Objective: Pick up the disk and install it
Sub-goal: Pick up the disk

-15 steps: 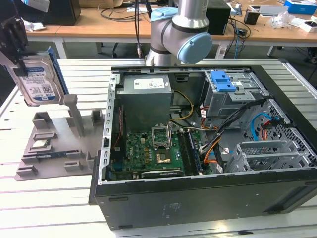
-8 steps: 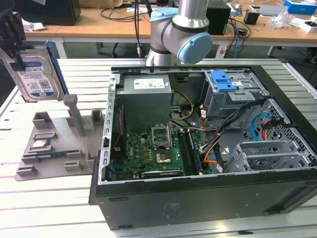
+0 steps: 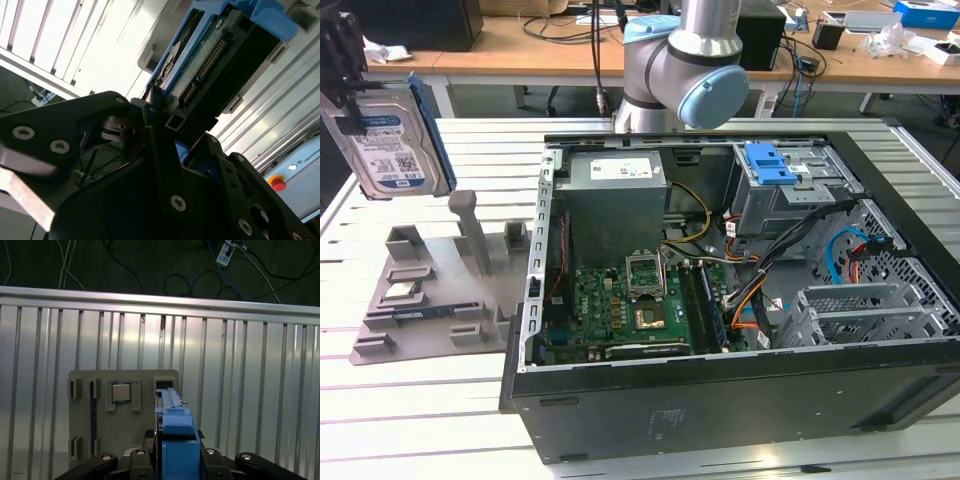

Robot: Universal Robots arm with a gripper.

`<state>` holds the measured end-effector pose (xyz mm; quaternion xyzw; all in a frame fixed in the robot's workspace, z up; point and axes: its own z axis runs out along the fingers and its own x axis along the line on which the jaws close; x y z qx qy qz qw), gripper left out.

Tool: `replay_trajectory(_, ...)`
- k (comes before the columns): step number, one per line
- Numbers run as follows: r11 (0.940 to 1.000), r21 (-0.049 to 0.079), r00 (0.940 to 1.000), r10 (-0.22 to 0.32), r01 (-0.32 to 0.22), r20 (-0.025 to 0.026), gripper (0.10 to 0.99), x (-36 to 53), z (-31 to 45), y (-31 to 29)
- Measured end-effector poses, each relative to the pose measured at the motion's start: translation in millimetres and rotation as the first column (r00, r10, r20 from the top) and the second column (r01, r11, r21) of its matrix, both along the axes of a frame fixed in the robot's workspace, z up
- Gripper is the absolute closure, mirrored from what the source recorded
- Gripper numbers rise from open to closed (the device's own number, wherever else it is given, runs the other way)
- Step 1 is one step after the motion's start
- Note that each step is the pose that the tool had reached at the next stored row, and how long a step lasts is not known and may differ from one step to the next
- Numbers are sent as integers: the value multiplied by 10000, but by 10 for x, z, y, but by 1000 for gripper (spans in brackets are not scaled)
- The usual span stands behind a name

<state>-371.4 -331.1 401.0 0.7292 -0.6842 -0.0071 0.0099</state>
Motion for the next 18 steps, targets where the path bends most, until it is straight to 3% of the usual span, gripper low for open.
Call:
replay_trajectory(6, 10000, 0, 10000, 1, -1, 0, 718, 0, 171, 0)
replay_trajectory(9, 10000, 0, 10000, 0, 0, 0, 718, 0, 322, 1)
replay_trajectory(17, 10000, 0, 10000, 2, -2, 1, 722, 0, 626, 19)
replay_trajectory(18, 10000, 0, 10000, 1, -1, 1, 722, 0, 693, 19)
